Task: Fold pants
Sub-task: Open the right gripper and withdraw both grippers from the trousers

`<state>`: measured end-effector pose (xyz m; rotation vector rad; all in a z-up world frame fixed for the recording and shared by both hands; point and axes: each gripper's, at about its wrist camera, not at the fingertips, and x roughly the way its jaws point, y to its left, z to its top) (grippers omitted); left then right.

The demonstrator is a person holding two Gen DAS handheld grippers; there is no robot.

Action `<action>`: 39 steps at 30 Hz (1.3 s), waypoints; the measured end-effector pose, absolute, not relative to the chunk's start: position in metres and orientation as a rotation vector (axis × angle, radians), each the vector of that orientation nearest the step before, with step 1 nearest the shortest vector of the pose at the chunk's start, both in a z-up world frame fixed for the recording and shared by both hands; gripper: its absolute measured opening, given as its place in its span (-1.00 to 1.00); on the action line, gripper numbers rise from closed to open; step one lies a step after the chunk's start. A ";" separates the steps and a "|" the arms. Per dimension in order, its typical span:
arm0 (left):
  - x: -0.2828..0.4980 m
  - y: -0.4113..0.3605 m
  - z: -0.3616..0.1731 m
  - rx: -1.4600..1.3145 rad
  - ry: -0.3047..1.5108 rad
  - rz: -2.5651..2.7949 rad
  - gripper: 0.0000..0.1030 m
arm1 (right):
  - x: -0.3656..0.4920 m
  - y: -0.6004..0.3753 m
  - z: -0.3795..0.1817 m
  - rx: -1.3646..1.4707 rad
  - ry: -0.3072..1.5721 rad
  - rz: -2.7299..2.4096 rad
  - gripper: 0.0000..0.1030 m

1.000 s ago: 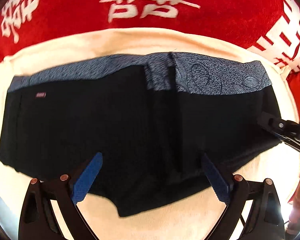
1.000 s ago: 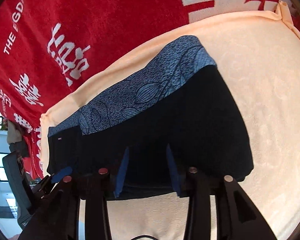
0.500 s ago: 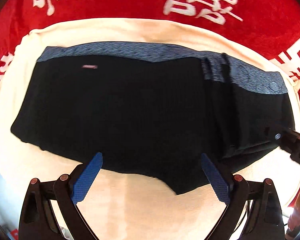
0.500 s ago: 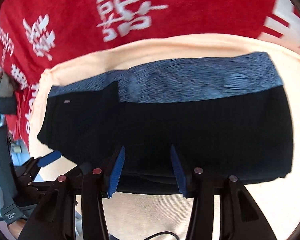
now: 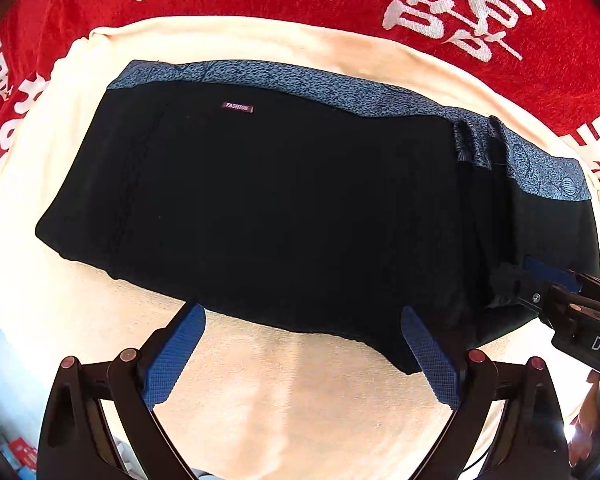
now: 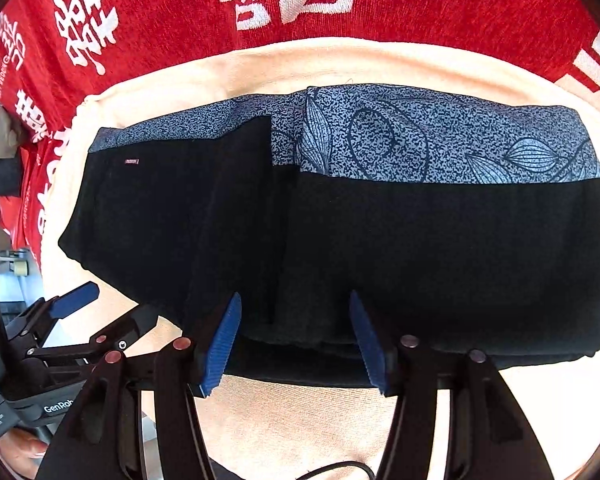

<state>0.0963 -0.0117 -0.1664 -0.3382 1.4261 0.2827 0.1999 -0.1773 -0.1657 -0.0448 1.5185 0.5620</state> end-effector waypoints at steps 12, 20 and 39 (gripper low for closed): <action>0.091 -0.001 -0.179 -0.380 1.428 0.301 0.92 | 0.183 -0.168 -0.158 -0.087 1.523 0.563 0.21; 0.079 0.001 -0.184 -0.423 1.426 0.329 0.92 | 0.169 -0.167 -0.161 -0.091 1.579 0.570 0.23; 0.033 0.077 -0.195 -0.512 1.392 0.424 0.92 | 0.154 -0.120 -0.137 -0.373 1.488 0.610 0.37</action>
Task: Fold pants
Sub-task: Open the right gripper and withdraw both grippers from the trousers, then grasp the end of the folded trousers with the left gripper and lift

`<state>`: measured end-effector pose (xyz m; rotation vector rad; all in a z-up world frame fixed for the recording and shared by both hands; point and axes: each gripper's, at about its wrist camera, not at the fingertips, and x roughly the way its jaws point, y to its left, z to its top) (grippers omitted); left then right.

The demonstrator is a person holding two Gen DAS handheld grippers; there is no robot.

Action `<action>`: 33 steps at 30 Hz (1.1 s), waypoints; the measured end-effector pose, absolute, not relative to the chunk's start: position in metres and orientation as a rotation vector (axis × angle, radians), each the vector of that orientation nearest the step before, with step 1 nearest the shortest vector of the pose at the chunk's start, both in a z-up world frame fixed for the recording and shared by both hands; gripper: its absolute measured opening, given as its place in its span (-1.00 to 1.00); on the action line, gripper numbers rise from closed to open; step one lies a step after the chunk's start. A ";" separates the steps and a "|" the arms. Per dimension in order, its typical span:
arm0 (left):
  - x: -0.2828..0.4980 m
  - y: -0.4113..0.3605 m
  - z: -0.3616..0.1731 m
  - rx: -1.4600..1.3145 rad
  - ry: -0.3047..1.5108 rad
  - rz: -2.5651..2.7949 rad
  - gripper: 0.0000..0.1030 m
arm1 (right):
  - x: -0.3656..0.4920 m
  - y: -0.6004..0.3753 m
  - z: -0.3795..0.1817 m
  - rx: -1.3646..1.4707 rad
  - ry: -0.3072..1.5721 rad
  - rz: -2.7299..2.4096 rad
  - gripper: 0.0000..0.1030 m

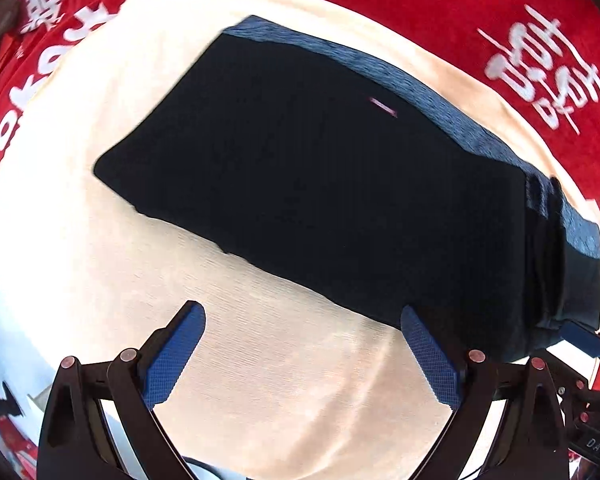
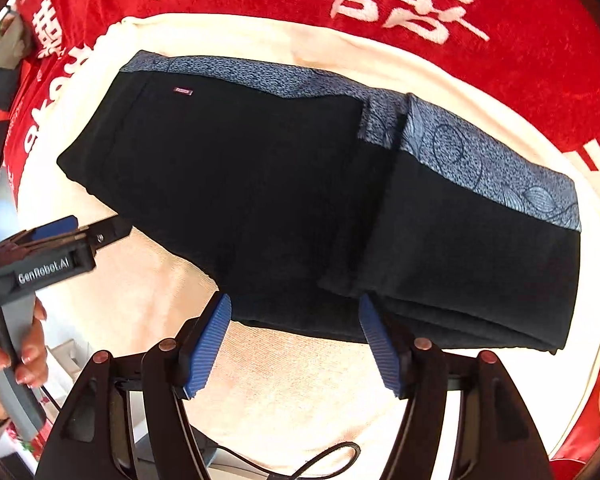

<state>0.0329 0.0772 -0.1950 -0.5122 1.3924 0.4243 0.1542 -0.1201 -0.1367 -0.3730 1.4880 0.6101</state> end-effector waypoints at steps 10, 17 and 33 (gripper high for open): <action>0.020 0.123 -0.198 -0.656 1.313 0.433 0.92 | 0.181 -0.136 -0.118 -0.309 1.366 0.544 0.44; -0.003 0.163 -0.212 -0.845 1.205 0.420 0.92 | 0.193 -0.170 -0.166 -0.036 1.494 0.534 0.47; -0.012 0.209 -0.193 -1.208 0.878 0.270 0.92 | 0.184 -0.167 -0.169 -0.079 1.473 0.560 0.52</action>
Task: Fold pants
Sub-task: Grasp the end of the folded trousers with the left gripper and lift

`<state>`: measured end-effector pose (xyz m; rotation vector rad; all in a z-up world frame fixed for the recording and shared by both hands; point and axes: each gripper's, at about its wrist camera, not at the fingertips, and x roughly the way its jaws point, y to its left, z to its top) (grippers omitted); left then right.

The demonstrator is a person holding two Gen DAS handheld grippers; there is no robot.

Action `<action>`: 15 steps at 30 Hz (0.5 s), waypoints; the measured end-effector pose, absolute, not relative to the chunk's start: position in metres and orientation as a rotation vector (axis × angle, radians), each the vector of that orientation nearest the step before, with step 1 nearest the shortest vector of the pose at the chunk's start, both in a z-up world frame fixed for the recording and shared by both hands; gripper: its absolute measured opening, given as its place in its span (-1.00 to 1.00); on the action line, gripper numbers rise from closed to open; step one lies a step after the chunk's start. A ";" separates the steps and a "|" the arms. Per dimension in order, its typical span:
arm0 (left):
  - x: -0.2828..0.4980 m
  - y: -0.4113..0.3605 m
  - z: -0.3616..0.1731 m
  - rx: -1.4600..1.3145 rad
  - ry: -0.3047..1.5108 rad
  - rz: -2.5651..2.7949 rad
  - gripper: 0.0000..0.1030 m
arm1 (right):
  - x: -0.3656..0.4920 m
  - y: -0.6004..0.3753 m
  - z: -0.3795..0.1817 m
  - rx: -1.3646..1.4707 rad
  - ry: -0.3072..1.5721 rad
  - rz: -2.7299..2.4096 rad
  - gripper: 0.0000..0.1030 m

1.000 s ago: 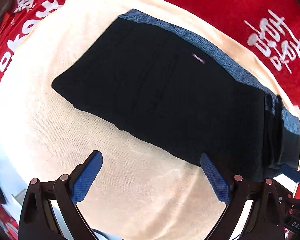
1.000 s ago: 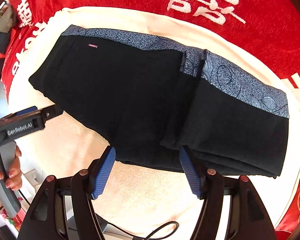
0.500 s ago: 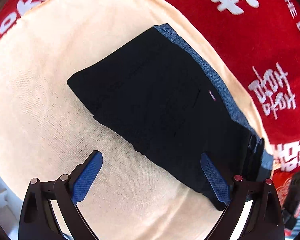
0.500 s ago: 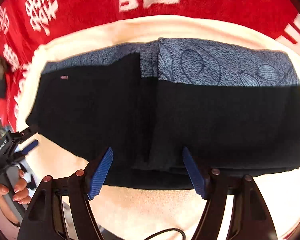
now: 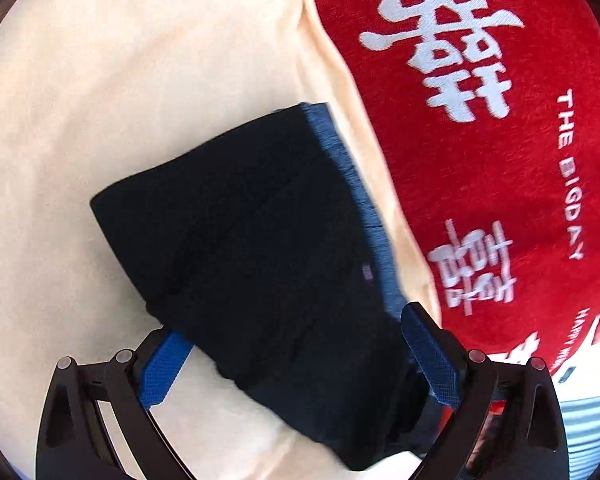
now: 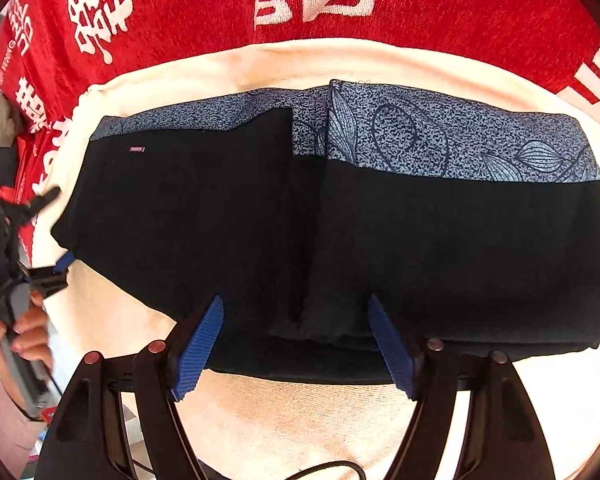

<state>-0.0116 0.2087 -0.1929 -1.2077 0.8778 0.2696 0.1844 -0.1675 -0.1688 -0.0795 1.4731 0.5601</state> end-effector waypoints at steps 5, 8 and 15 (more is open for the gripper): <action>0.021 0.190 -0.192 -1.059 0.949 0.273 0.92 | 0.183 -0.161 -0.169 -0.110 1.469 0.566 0.58; 0.025 0.194 -0.204 -1.088 0.951 0.325 0.92 | 0.183 -0.155 -0.166 -0.142 1.480 0.562 0.59; 0.054 0.163 -0.179 -0.653 1.095 0.467 -0.28 | 0.215 -0.133 -0.117 -0.011 1.496 0.653 0.60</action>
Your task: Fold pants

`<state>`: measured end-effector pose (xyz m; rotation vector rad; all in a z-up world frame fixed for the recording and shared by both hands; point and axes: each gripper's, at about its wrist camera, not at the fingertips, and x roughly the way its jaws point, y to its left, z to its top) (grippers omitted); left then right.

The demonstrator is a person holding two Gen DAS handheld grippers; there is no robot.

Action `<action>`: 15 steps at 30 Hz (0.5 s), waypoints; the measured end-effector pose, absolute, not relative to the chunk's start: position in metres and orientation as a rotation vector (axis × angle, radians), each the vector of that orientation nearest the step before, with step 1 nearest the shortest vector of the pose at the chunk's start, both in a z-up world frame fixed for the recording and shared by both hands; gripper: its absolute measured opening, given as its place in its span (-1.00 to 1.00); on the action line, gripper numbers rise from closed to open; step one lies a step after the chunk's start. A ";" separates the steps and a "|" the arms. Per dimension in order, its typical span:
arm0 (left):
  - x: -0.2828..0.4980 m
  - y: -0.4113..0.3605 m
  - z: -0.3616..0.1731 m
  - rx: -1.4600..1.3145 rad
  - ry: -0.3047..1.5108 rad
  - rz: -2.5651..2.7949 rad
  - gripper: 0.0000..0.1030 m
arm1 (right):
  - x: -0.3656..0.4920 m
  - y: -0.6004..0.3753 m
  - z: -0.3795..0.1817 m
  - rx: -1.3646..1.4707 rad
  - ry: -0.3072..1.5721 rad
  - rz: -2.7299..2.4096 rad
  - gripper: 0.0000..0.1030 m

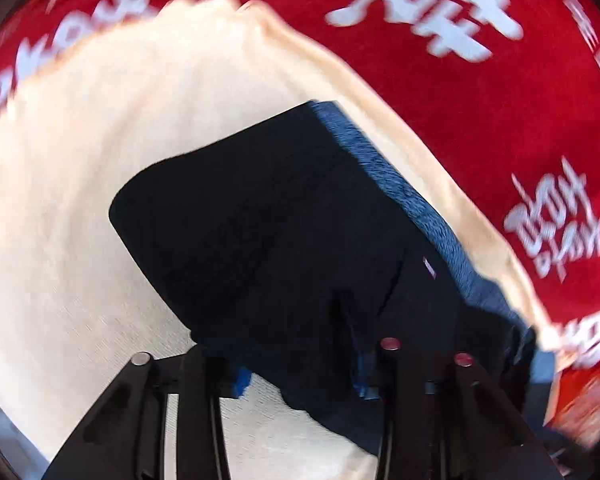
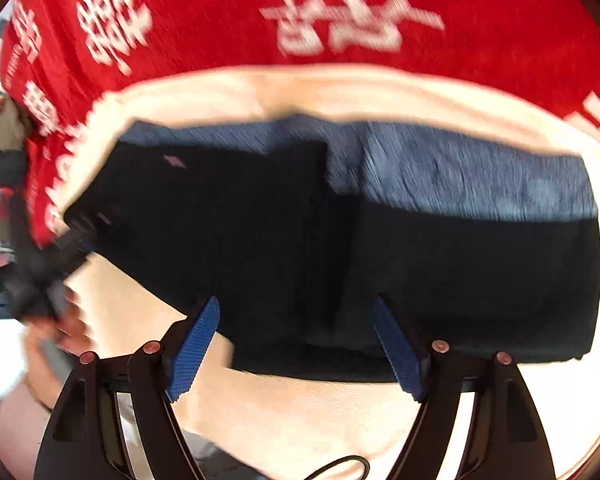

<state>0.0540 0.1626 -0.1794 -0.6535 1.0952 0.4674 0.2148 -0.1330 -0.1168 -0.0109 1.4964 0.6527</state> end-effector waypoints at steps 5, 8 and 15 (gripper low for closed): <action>0.070 0.101 -0.154 -0.184 1.071 0.404 -0.31 | 0.252 -0.058 -0.096 0.045 1.602 0.854 0.60; 0.071 0.083 -0.152 -0.067 1.058 0.388 -0.31 | 0.262 0.007 -0.096 0.027 1.692 0.975 0.64; 0.070 0.069 -0.152 0.073 1.047 0.365 -0.31 | 0.219 0.146 -0.104 -0.281 1.808 1.223 0.69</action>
